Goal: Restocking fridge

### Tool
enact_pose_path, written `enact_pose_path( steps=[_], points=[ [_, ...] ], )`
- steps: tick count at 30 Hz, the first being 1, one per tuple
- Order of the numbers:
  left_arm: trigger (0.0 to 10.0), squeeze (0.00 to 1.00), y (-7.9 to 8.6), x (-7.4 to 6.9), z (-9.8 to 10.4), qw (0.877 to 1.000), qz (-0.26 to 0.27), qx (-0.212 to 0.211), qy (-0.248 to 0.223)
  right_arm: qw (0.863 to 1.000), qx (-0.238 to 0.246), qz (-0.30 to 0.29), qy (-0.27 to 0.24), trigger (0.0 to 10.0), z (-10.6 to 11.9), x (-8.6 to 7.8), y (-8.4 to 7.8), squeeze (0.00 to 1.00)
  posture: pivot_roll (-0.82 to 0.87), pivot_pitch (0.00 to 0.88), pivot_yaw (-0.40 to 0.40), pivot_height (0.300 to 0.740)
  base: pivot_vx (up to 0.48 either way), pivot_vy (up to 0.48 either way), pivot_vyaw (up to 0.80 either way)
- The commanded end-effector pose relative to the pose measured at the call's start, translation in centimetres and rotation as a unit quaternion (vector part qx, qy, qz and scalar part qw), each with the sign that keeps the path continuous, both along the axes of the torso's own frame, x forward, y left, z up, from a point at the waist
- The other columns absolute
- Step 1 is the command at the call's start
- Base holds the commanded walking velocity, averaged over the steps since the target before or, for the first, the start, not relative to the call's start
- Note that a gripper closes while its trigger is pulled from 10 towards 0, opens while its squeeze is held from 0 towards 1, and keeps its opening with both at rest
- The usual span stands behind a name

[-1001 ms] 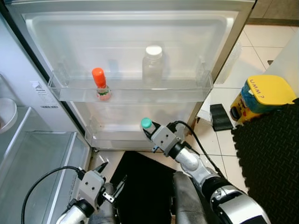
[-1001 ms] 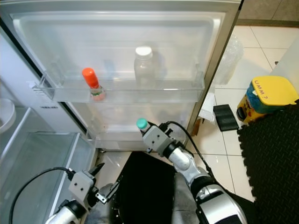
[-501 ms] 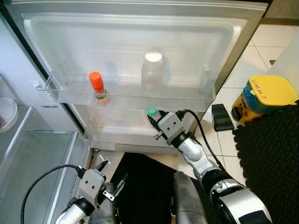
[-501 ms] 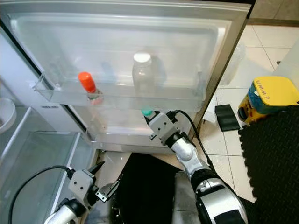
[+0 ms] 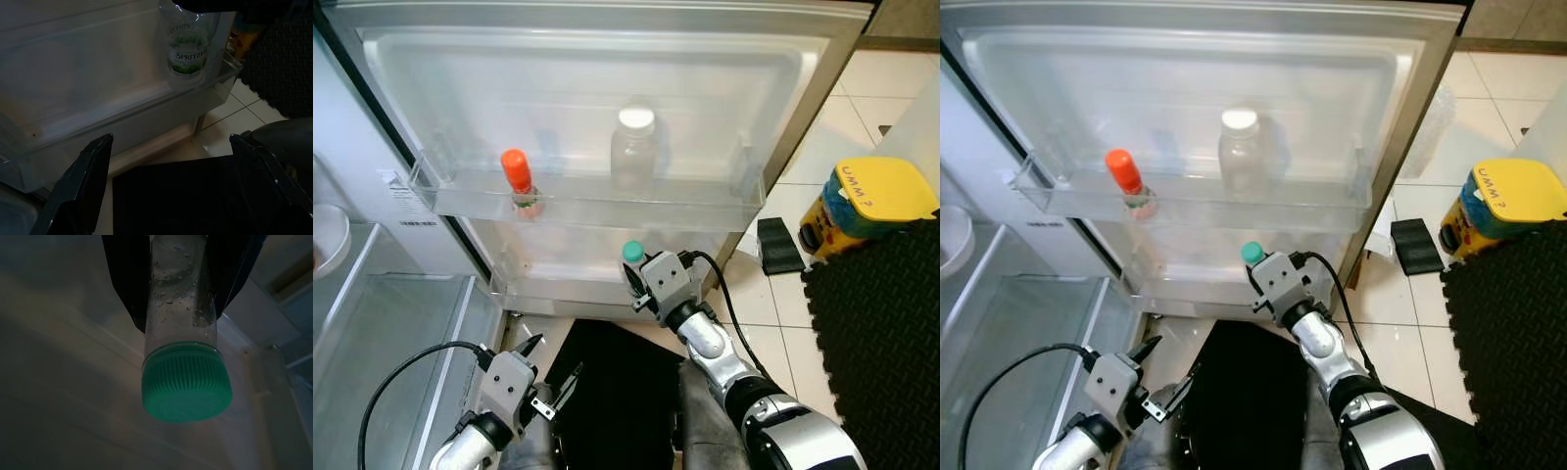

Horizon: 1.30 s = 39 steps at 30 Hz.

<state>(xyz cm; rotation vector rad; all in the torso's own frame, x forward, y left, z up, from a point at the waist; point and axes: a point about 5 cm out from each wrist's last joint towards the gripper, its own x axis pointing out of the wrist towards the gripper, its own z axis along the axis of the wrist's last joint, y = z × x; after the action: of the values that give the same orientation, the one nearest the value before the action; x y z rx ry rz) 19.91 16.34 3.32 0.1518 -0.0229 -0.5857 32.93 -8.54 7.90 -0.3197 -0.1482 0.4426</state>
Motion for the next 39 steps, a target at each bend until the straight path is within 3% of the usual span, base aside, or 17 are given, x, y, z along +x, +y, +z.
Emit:
enact_pose_path(
  steps=[1, 6, 16, 17, 18, 20, 21, 22, 25, 27, 28, 29, 31, 32, 33, 34, 39],
  points=[
    [10.0, 0.00, 0.5, -0.6, -0.4, 1.000, -0.005, 0.013, 0.016, 0.999, -0.013, -0.025, 0.030, 10.0, -1.7, -0.7, -0.4, 0.00, -0.04, 0.292, 0.009, 0.622, 0.000, 0.000, 0.00],
    [10.0, 0.00, 1.0, -0.8, -0.8, 1.000, -0.004, 0.018, 0.023, 0.996, -0.012, -0.071, 0.043, 10.0, -2.0, -0.6, -0.9, 0.03, -0.02, 0.301, 0.010, 0.622, 0.000, 0.000, 0.00],
    [10.0, 0.00, 1.3, -1.0, -1.1, 0.999, -0.005, 0.023, 0.029, 0.994, 0.017, -0.103, 0.044, 10.0, -1.5, 0.0, -0.7, 0.11, -0.02, 0.301, 0.011, 0.622, 0.000, 0.000, 0.00],
    [10.0, 0.00, 1.3, -1.0, -1.1, 0.999, -0.006, 0.023, 0.029, 0.993, 0.019, -0.108, 0.046, 10.0, -1.5, 0.0, -0.7, 0.16, -0.03, 0.300, 0.010, 0.622, 0.000, 0.000, 0.00],
    [10.0, 0.00, 1.3, -1.0, -1.2, 0.999, -0.006, 0.023, 0.030, 0.993, 0.019, -0.111, 0.046, 10.0, -1.5, 0.1, -0.8, 0.43, -0.03, 0.300, 0.010, 0.622, 0.000, 0.000, 0.00],
    [10.0, 0.00, 1.2, -1.0, -1.2, 0.999, -0.007, 0.023, 0.030, 0.992, 0.019, -0.113, 0.047, 10.0, -1.5, 0.1, -0.9, 0.43, -0.03, 0.298, 0.010, 0.622, 0.000, 0.000, 0.00],
    [10.0, 0.00, 1.2, -0.8, -1.2, 0.999, -0.008, 0.023, 0.031, 0.992, 0.018, -0.116, 0.048, 10.0, -1.5, 0.1, -1.0, 0.76, -0.03, 0.298, 0.009, 0.622, 0.000, 0.000, 0.00],
    [10.0, 0.00, 1.1, -0.7, -1.3, 0.999, -0.008, 0.023, 0.031, 0.991, 0.018, -0.119, 0.050, 10.0, -1.5, 0.1, -1.1, 0.85, -0.03, 0.298, 0.009, 0.622, 0.000, 0.000, 0.00],
    [10.0, 0.00, 1.0, -0.6, -1.3, 0.999, -0.009, 0.023, 0.031, 0.991, 0.018, -0.121, 0.050, 10.0, -1.6, 0.1, -1.1, 0.85, -0.03, 0.298, 0.009, 0.622, 0.000, 0.000, 0.00],
    [10.0, 0.00, 1.0, -0.5, -1.3, 0.999, -0.009, 0.023, 0.032, 0.990, 0.011, -0.128, 0.049, 10.0, -1.6, 0.1, -1.3, 0.80, -0.03, 0.293, 0.011, 0.622, 0.000, 0.000, 0.00],
    [10.0, 0.00, 1.0, -0.4, -1.4, 0.999, -0.009, 0.024, 0.033, 0.989, 0.009, -0.141, 0.050, 10.0, -1.5, 0.3, -1.7, 0.66, -0.03, 0.290, 0.012, 0.622, 0.000, 0.000, 0.00],
    [10.0, 0.00, 1.0, -0.4, -1.4, 0.999, -0.009, 0.024, 0.033, 0.989, 0.009, -0.141, 0.050, 10.0, -1.5, 0.3, -1.7, 0.66, -0.03, 0.290, 0.012, 0.622, 0.000, 0.000, 0.00],
    [10.0, 0.00, 1.0, -0.4, -1.5, 0.999, -0.009, 0.024, 0.033, 0.988, 0.015, -0.147, 0.050, 10.0, -1.4, 0.5, -1.9, 0.53, -0.04, 0.286, 0.013, 0.622, 0.000, 0.000, 0.00],
    [10.0, 0.00, 1.0, -0.4, -1.5, 0.999, -0.009, 0.024, 0.033, 0.988, 0.015, -0.147, 0.050, 10.0, -1.4, 0.5, -1.9, 0.53, -0.04, 0.286, 0.013, 0.622, 0.000, 0.000, 0.00],
    [10.0, 0.00, 0.9, -0.4, -1.5, 0.999, -0.009, 0.024, 0.033, 0.988, 0.018, -0.148, 0.047, 10.0, -1.3, 0.5, -1.9, 0.43, -0.04, 0.282, 0.013, 0.622, 0.000, 0.000, 0.00],
    [10.0, 0.00, 0.9, -0.4, -1.5, 0.999, -0.010, 0.024, 0.033, 0.988, 0.024, -0.150, 0.043, 10.0, -1.1, 0.5, -2.1, 0.00, -0.04, 0.278, 0.013, 0.622, 0.000, 0.000, 0.00],
    [10.0, 0.00, 0.5, -0.2, -0.7, 0.999, -0.013, 0.021, 0.019, 0.988, 0.063, -0.144, 0.012, 10.0, -0.4, 0.3, -2.7, 0.00, -0.05, 0.270, 0.013, 0.622, 0.000, 0.000, 0.00]
  ],
)
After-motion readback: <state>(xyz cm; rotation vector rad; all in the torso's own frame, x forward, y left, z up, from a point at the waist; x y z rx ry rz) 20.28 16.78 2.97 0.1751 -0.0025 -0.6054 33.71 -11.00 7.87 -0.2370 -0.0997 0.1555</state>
